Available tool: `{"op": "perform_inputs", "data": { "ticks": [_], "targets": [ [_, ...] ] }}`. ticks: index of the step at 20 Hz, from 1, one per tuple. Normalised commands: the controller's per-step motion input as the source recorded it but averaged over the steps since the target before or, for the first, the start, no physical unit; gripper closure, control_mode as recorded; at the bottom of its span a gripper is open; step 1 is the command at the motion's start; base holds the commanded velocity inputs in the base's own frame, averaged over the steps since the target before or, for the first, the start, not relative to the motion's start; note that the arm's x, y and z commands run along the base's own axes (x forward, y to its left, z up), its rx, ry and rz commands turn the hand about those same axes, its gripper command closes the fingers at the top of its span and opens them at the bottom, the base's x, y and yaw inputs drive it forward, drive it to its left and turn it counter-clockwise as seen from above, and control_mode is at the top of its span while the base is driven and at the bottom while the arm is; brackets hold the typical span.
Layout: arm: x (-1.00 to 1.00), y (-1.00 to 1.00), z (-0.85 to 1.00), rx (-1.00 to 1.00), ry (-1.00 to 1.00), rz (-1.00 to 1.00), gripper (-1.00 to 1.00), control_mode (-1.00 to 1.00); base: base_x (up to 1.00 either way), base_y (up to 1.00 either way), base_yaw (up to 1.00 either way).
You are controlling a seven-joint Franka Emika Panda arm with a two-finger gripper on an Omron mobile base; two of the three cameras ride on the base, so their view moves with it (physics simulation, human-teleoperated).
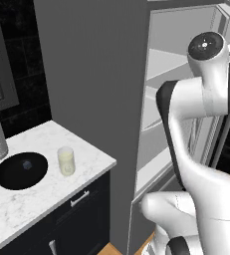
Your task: Grab a lemon wedge from the fridge and one ice cube from the ice bowl, and put them in the glass of lemonade.
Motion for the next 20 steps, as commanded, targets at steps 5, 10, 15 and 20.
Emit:
{"op": "perform_inputs", "data": {
  "ticks": [5, 10, 15, 20],
  "targets": [
    [0.51, -0.24, -0.63, -0.16, 0.13, -0.11, -1.00, -1.00, 0.00, 0.00, 0.00],
    [0.81, -0.02, -0.27, -0.19, 0.15, -0.02, -1.00, -1.00, 0.00, 0.00, 0.00],
    [0.43, -0.06, -0.02, -0.14, 0.04, 0.00, -1.00, -1.00, 0.00, 0.00, 0.00],
    [0.04, -0.23, 0.00, -0.09, 0.00, 0.00, -1.00, -1.00, 0.00, 0.00, 0.00]
  ]
}}
